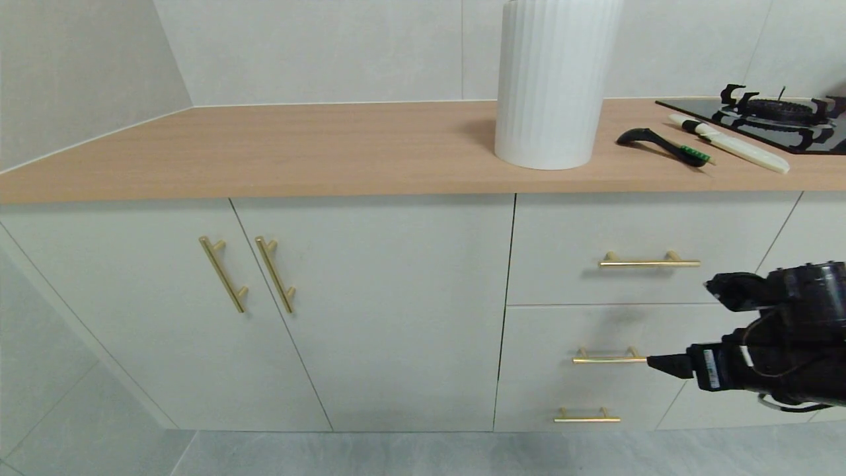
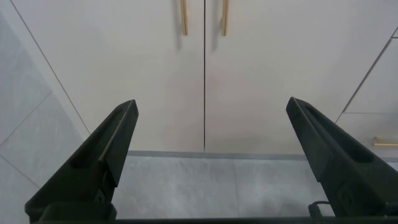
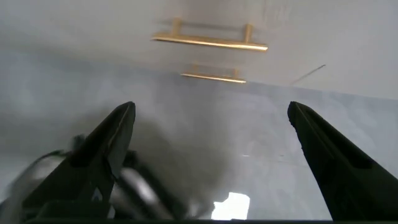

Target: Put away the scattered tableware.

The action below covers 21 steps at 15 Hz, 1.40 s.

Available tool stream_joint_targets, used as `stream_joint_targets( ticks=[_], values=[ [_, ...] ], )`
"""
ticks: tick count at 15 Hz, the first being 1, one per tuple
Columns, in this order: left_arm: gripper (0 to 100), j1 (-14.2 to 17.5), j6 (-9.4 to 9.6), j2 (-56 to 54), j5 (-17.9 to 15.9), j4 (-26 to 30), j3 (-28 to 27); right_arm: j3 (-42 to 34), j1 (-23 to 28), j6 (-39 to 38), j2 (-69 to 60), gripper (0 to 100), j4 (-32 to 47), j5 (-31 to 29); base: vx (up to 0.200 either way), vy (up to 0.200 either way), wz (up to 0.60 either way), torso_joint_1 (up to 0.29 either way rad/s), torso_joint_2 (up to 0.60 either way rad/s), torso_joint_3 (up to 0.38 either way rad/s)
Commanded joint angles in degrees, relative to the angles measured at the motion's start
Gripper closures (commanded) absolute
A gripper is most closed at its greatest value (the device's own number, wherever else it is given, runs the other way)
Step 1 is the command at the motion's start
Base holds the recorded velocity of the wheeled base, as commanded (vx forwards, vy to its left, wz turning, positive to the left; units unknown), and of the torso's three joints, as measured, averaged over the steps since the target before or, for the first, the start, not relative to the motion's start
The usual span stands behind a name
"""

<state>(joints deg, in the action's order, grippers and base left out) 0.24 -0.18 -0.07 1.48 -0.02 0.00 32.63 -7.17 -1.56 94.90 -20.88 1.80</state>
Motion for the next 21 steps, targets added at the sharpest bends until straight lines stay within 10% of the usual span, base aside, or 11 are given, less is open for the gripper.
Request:
stream_joint_targets(
  ticks=[1, 7, 21],
  values=[
    [0, 0.02, 0.01, 0.07, 0.02, 0.02, 0.00, 2.08, -2.24, -0.02, 17.86, 0, -9.88, -4.70, 0.000, 0.000, 0.00, 0.000, 0.00, 0.000],
    [0, 0.02, 0.01, 0.07, 0.02, -0.06, 0.00, -0.20, -2.59, -0.29, 30.16, 0, -35.63, -10.24, 0.000, 0.000, 0.00, 0.000, 0.00, 0.000],
    [0, 0.02, 0.01, 0.07, 0.02, -0.06, 0.00, 2.52, -2.59, -2.66, 39.13, 0, -47.58, -15.25, 0.000, 0.000, 0.00, 0.000, 0.00, 0.000]
  ],
)
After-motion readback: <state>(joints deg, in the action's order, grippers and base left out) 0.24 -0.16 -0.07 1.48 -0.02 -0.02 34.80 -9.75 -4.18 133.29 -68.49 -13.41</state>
